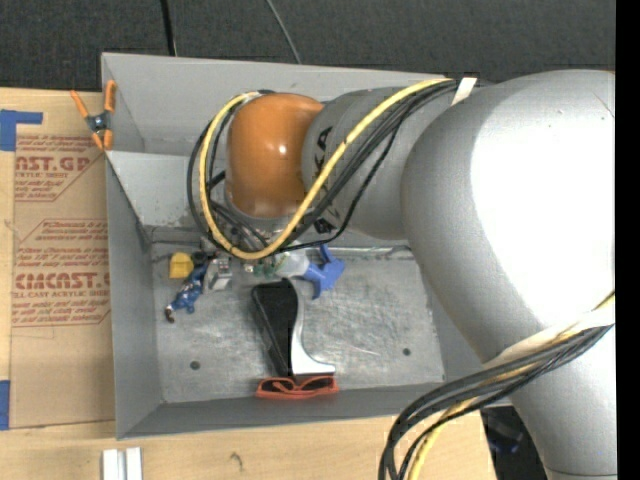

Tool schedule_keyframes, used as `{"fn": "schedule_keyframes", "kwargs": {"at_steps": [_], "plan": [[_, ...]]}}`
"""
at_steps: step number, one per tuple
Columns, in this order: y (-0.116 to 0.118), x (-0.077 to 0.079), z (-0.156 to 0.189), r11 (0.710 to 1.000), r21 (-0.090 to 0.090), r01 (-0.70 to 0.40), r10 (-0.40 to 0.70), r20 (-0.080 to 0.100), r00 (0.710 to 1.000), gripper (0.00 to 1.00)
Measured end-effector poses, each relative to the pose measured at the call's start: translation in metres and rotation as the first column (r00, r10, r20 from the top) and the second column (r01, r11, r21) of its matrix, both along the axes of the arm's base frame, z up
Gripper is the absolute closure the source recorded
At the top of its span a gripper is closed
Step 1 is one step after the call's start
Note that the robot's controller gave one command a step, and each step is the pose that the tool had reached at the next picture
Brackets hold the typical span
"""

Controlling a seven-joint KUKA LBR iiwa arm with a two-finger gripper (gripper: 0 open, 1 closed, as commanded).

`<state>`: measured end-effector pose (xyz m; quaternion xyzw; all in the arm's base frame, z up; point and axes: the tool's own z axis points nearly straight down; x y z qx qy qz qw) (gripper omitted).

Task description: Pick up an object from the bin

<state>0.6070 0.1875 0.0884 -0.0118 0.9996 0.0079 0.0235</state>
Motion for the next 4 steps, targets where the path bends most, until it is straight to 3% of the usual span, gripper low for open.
{"fn": "schedule_keyframes", "kwargs": {"at_steps": [2,3,4], "plan": [[-0.003,-0.008,0.004,1.0,0.001,0.0,0.0,0.001,1.0,1.0],[0.009,-0.017,0.032,0.999,-0.016,-0.041,0.04,-0.045,0.998,1.0],[0.008,-0.02,0.048,0.999,-0.014,-0.043,0.042,-0.042,0.998,1.0]]}}
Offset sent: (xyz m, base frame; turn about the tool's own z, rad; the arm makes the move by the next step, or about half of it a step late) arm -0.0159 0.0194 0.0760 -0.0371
